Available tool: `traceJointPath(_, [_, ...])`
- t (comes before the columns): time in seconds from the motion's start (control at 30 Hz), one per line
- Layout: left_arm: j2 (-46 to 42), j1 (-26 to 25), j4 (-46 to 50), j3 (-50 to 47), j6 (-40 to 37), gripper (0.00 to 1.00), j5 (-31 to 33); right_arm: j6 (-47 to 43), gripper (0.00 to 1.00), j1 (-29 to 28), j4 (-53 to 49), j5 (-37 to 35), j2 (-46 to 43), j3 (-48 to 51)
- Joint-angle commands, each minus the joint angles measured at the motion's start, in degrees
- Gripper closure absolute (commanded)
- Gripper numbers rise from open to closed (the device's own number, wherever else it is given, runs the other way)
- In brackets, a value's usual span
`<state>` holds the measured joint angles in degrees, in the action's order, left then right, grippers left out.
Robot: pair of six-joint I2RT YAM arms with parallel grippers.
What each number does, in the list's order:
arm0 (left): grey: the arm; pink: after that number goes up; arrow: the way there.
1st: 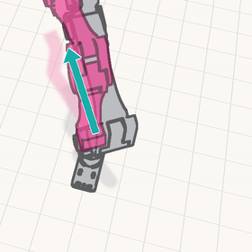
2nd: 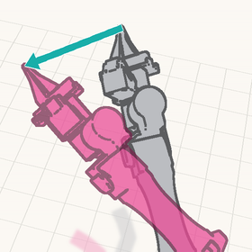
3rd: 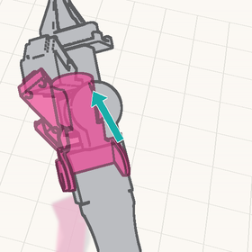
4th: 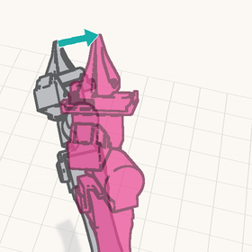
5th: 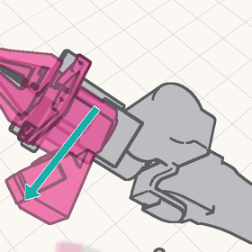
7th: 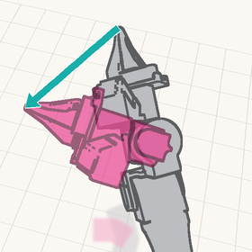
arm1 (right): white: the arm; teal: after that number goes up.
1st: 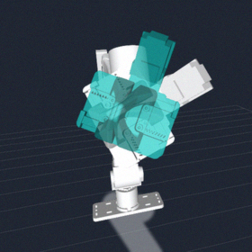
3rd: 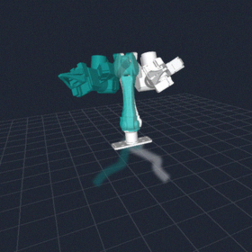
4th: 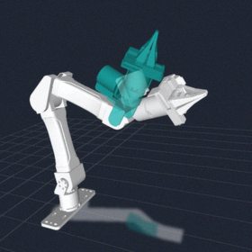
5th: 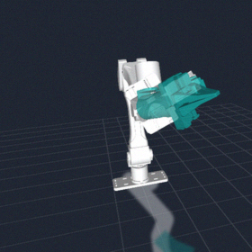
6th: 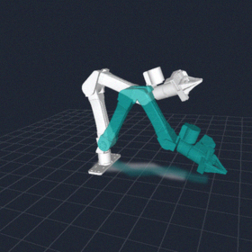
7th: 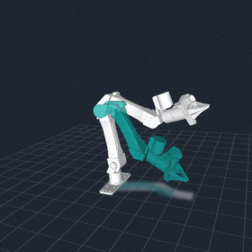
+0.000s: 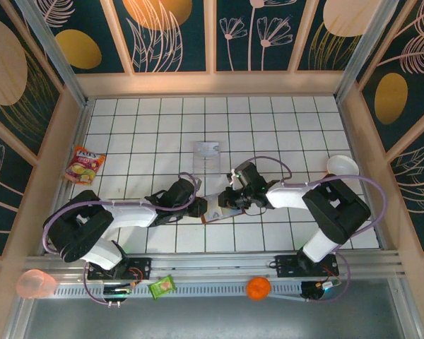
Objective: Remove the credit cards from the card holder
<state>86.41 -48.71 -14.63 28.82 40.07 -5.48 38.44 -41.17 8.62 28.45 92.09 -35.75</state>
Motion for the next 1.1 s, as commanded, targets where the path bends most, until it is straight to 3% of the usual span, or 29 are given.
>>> traceJointPath(0.0, [1.6, -0.2, 3.2, -1.6, -0.3, 0.74, 0.4, 1.1, 0.96, 0.1, 1.2, 0.4, 0.2, 1.4])
traceJointPath(0.07, [1.5, -0.2, 3.1, -1.7, -0.4, 0.74, 0.5, 1.7, 1.00, 0.2, 0.9, -1.2, -1.2, 2.1])
traceJointPath(0.53, [2.4, 0.0, 2.0, -2.2, -0.5, 0.75, 0.4, 4.7, 1.00, -0.1, -3.9, -10.9, -11.7, 7.2])
traceJointPath(0.8, [1.3, 1.4, 2.1, -2.5, -1.2, 0.74, 0.3, 2.6, 1.00, -2.2, -15.6, -22.2, -16.3, 2.8])
traceJointPath(1.07, [0.7, 3.1, 2.2, -1.8, -2.3, 0.75, -0.4, 2.1, 1.00, -5.4, -15.4, -23.6, -17.0, 2.2])
